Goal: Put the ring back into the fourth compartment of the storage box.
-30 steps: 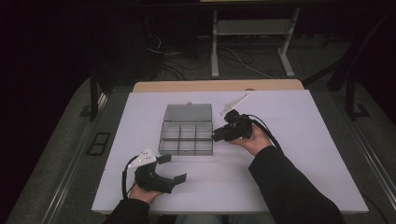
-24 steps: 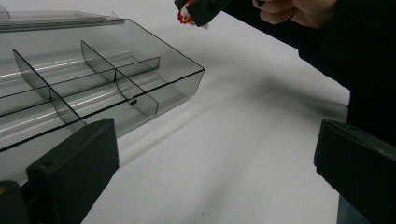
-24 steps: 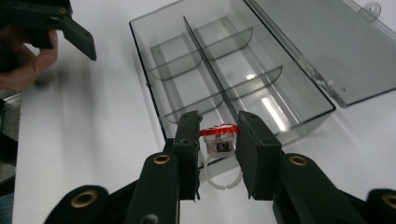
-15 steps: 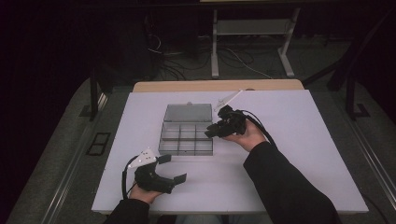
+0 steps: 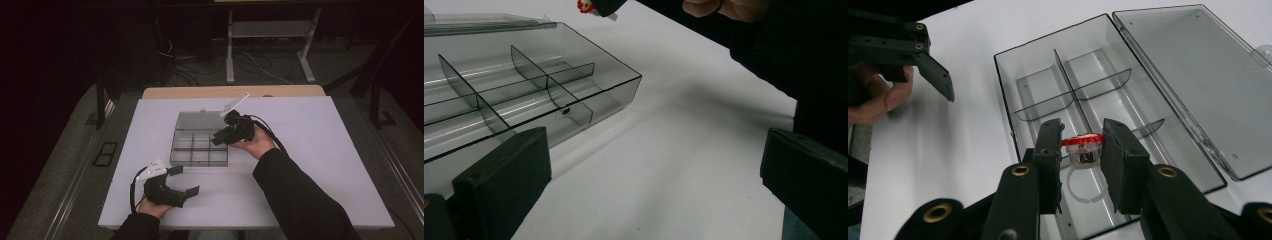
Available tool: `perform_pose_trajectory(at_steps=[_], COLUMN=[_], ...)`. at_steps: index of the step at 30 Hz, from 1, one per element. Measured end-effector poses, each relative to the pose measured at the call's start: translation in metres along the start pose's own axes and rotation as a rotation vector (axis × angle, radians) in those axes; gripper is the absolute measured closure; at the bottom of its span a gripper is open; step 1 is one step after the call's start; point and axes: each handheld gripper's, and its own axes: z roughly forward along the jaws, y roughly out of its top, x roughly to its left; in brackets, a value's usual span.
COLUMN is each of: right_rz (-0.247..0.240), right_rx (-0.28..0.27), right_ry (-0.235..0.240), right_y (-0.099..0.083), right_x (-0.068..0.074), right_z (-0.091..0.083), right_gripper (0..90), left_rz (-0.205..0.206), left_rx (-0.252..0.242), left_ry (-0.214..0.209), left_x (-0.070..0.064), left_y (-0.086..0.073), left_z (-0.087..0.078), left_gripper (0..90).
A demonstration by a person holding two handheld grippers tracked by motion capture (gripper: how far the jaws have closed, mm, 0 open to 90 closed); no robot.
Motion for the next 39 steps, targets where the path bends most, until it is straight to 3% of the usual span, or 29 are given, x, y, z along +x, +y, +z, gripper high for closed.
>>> perform_pose_trajectory(at_steps=[23,39], right_rz=[0.002,0.015], right_rx=[-0.011,-0.016], right_ry=[-0.003,-0.002], right_y=[0.020,0.025], right_x=[-0.007,-0.009], right_z=[0.026,0.047], right_gripper=[68.7,68.7], left_rz=[-0.004,-0.008], left_rx=[-0.011,-0.017], left_ry=[-0.004,-0.004], left_x=[0.000,-0.001], left_y=[0.000,0.000], left_z=[-0.001,-0.002], left_gripper=[0.0,0.0])
